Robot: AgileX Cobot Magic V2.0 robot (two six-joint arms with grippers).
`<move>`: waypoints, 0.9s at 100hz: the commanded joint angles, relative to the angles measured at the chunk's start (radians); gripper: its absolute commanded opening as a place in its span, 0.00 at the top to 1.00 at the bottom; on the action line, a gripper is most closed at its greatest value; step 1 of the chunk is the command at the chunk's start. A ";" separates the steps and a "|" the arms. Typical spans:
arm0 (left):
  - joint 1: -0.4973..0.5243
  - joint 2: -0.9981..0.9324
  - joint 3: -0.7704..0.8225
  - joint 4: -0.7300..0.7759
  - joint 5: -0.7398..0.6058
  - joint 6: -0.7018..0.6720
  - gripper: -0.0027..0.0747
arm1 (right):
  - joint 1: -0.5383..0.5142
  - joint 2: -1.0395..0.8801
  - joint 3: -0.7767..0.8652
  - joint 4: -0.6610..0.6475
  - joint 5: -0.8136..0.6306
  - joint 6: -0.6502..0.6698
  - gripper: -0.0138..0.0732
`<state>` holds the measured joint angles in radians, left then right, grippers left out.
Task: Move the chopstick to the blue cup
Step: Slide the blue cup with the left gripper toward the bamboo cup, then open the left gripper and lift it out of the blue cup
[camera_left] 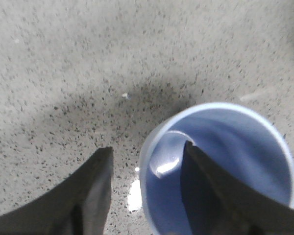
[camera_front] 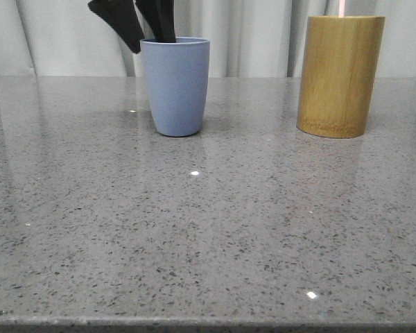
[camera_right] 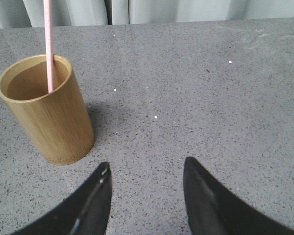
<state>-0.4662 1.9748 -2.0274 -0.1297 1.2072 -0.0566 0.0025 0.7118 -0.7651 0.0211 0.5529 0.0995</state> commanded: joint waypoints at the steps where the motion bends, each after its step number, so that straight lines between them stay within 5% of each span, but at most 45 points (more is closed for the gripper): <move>1: -0.006 -0.052 -0.055 -0.015 -0.019 0.001 0.54 | -0.001 0.004 -0.037 -0.002 -0.081 -0.005 0.42; 50: 0.008 -0.210 -0.054 0.218 0.056 -0.072 0.56 | -0.001 0.003 -0.037 -0.002 -0.080 -0.005 0.42; 90: 0.168 -0.402 0.053 0.218 0.058 -0.069 0.56 | -0.001 0.003 -0.037 -0.002 -0.073 -0.006 0.42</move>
<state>-0.3366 1.6634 -2.0037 0.0773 1.2610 -0.1146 0.0025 0.7118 -0.7651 0.0211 0.5505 0.0995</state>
